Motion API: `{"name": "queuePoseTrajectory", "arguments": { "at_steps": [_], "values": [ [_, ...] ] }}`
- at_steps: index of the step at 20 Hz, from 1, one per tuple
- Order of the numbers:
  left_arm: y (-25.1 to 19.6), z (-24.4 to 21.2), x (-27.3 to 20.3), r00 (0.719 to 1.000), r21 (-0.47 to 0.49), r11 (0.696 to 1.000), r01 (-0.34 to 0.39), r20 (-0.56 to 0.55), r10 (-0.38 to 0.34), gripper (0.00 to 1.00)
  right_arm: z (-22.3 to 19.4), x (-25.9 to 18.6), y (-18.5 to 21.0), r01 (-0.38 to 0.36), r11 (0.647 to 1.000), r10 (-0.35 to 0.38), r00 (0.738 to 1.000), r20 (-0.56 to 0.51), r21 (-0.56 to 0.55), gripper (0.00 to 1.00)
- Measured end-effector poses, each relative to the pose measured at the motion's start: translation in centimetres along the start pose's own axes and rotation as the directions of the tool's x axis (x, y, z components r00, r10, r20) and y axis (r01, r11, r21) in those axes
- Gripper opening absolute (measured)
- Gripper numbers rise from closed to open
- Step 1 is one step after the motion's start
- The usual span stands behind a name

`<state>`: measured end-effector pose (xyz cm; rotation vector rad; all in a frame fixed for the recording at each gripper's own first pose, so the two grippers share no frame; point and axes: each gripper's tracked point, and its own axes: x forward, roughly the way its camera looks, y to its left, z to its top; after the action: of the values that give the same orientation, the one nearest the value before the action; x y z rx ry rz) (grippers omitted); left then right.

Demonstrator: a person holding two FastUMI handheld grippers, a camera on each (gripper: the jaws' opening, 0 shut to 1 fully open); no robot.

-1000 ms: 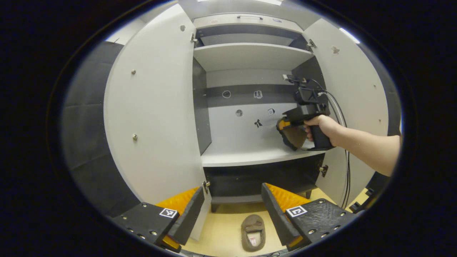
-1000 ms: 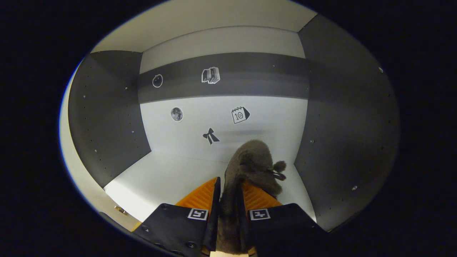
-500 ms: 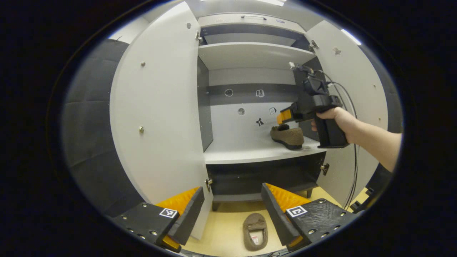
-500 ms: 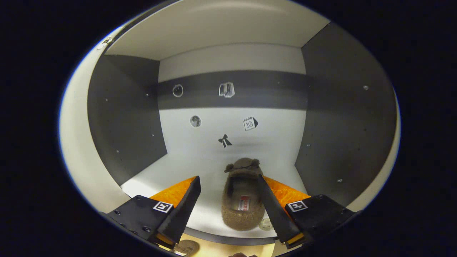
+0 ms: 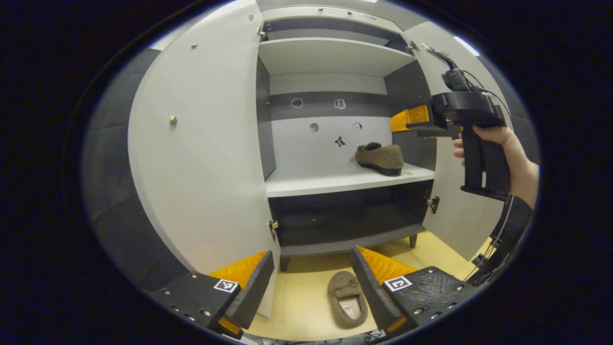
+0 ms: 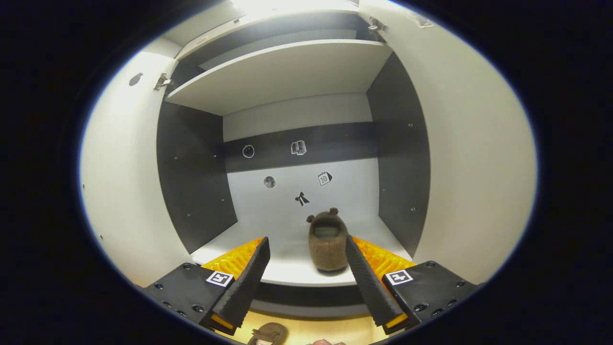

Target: Grab one shoe with the right hand and put it into the shoe cabinet, grab the other shoe with the left hand and put it into the shoe cabinet; then close the right door with the right hand and the left door with the left hand.

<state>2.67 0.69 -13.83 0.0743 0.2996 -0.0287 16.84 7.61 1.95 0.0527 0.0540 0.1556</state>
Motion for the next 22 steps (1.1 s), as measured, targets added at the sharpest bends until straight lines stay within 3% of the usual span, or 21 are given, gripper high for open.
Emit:
{"name": "queuePoseTrajectory", "arguments": {
  "at_steps": [9, 13, 14, 15, 17, 22],
  "values": [
    [-3.2, -8.7, 3.4, 0.976, 0.051, 0.986, 0.157, -0.161, -0.147, 0.94, -4.6, -9.4, -2.2, 0.080, 0.997, -0.080, 0.997, -0.014, -0.008, 0.99],
    [-4.4, -13.8, 5.6, 0.938, 0.085, 0.970, 0.228, -0.287, -0.195, 0.94, -6.6, -12.4, -2.4, 0.084, 0.994, -0.086, 0.996, -0.016, -0.067, 0.98],
    [-4.7, -15.0, 6.3, 0.928, 0.089, 0.965, 0.245, -0.310, -0.207, 0.94, -7.2, -13.1, -2.5, 0.084, 0.993, -0.086, 0.996, -0.020, -0.080, 0.93],
    [-4.9, -16.0, 6.8, 0.917, 0.098, 0.961, 0.259, -0.336, -0.213, 0.94, -7.8, -13.7, -2.7, 0.086, 0.993, -0.088, 0.996, -0.027, -0.086, 0.98],
    [-5.0, -18.3, 7.3, 0.894, 0.119, 0.953, 0.280, -0.394, -0.214, 0.94, -8.8, -15.2, -3.4, 0.097, 0.992, -0.100, 0.994, -0.038, -0.084, 0.98],
    [-5.6, -22.9, 9.1, 0.834, 0.080, 0.949, 0.305, -0.504, -0.226, 0.94, -11.3, -19.4, -7.2, 0.201, 0.977, -0.207, 0.974, -0.088, -0.077, 0.98]
  ]
}}
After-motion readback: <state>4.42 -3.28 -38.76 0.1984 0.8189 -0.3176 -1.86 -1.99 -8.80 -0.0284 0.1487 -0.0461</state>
